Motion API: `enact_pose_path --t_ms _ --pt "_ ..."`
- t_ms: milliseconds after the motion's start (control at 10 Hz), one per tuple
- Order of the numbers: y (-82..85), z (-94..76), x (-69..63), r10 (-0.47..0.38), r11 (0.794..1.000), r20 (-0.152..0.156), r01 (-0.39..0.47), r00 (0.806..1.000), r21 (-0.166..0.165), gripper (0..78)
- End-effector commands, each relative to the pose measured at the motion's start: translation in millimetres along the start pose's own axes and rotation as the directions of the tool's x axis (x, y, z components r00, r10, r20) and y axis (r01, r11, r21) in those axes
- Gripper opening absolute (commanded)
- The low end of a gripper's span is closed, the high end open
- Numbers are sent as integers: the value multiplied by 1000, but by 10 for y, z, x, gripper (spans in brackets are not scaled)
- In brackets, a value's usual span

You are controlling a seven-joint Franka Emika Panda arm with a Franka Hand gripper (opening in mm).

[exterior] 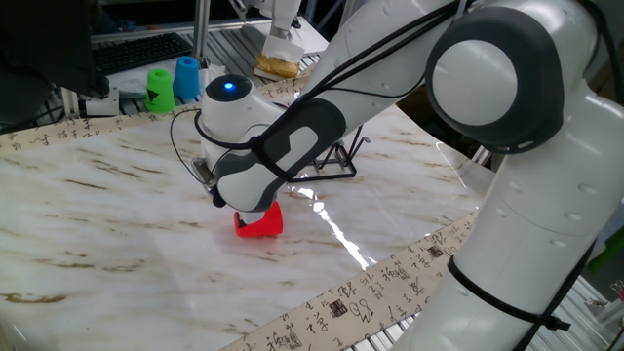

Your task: Put the cup on the cup rack

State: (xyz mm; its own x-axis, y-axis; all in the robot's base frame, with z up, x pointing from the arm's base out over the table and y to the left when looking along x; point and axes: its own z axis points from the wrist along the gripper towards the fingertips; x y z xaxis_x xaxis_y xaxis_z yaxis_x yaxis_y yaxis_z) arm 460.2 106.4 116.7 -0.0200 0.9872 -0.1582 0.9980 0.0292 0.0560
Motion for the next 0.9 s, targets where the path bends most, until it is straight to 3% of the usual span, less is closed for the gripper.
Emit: enact_pose_path --t_ms 100,400,600,800,900 --pt "-47 -79 -180 -102 994 34 103 994 -37 774" --pt "-39 -293 -263 -183 983 0 183 983 -24 774" --pt "-16 -347 -317 -215 976 -9 215 977 -25 774" --pt "21 -402 -367 -343 939 -15 343 939 -19 774" --pt "46 -456 -428 -560 828 -28 561 828 6 774"
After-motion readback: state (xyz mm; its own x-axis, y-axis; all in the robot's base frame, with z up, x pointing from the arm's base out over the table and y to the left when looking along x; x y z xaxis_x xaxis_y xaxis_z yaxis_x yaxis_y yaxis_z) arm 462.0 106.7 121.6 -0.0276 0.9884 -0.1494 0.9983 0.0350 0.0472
